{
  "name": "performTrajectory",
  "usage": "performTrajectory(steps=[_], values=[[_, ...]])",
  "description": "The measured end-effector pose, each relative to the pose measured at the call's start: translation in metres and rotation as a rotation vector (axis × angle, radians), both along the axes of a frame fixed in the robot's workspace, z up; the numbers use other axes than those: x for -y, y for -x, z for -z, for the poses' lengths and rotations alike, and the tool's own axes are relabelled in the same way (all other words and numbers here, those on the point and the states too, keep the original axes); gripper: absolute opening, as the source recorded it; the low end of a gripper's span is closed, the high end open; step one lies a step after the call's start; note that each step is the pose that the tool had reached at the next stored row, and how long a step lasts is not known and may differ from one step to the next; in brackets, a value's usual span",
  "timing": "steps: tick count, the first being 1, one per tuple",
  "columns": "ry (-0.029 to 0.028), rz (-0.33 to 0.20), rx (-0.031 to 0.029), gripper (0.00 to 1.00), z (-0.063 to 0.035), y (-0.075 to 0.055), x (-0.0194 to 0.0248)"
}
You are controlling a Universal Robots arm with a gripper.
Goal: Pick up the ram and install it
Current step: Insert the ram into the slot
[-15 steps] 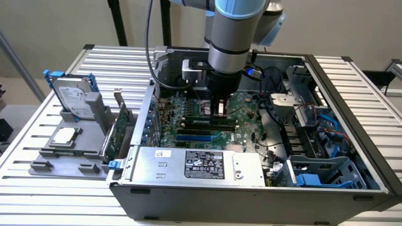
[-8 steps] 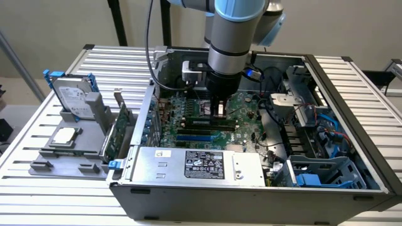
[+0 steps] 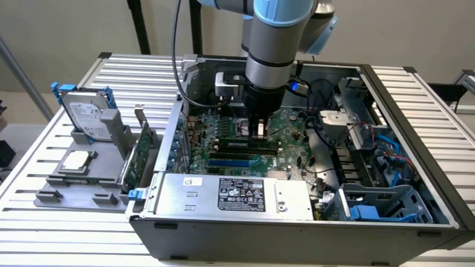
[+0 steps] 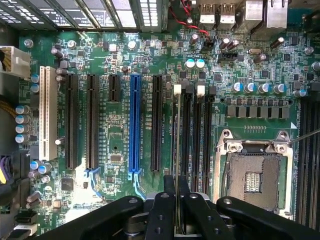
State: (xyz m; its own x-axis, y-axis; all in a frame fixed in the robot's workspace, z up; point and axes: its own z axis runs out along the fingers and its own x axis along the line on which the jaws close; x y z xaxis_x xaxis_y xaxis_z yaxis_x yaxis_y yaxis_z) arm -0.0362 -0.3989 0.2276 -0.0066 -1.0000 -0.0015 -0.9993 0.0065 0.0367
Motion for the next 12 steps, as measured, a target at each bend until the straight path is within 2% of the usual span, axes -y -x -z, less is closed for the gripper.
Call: performTrajectory(steps=[2,3,5,6,12], values=[[0.0001,0.0,0.0062,0.14,0.0001,0.0001,-0.0001],[0.0002,0.0,0.0119,0.14,0.0,0.0,-0.0001],[0.0,0.0,0.0272,0.14,0.0001,0.0,0.0],[0.0,0.0,0.0292,0.14,0.0001,0.0,0.0],[0.0002,0.002,0.0293,0.14,0.0,0.0011,-0.0001]])
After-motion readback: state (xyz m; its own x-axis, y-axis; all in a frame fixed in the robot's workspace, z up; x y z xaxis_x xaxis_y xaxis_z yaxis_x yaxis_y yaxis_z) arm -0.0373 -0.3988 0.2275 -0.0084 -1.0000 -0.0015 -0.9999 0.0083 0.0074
